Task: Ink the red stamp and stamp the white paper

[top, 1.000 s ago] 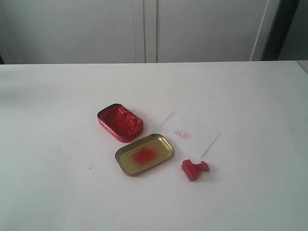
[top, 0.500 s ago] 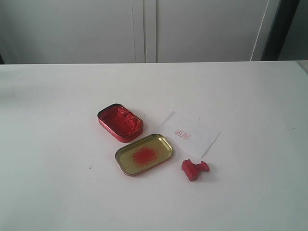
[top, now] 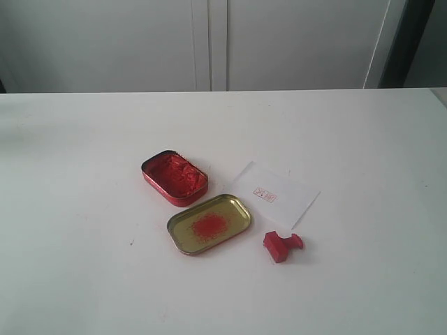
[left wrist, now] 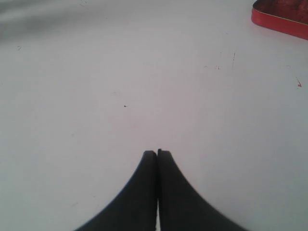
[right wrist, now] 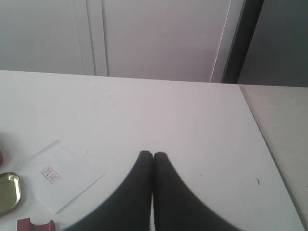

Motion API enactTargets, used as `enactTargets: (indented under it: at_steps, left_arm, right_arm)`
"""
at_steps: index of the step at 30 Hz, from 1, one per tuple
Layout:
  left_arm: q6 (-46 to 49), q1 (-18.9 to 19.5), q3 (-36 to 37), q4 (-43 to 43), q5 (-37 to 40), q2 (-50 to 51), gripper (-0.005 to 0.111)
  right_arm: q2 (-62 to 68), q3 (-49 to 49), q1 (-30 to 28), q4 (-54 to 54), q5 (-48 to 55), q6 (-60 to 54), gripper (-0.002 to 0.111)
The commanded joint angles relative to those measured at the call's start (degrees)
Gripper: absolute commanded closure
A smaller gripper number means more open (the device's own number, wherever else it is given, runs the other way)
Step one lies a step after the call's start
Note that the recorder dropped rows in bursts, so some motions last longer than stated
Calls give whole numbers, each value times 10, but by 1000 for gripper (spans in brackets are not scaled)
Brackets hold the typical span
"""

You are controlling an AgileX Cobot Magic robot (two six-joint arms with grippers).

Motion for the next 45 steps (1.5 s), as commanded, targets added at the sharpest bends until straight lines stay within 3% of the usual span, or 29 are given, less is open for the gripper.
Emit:
enactTargets:
  at_steps: [1, 16, 45]
  left_arm:
    - [-5, 1, 3, 0, -1, -2, 107]
    - [-5, 1, 3, 0, -1, -2, 107]
    - [-5, 1, 3, 0, -1, -2, 107]
  right_arm:
    - [-22, 2, -3, -1, 18, -22, 108]
    - [-131, 2, -3, 4, 47, -32, 108]
    - [-133, 2, -3, 4, 47, -32, 108]
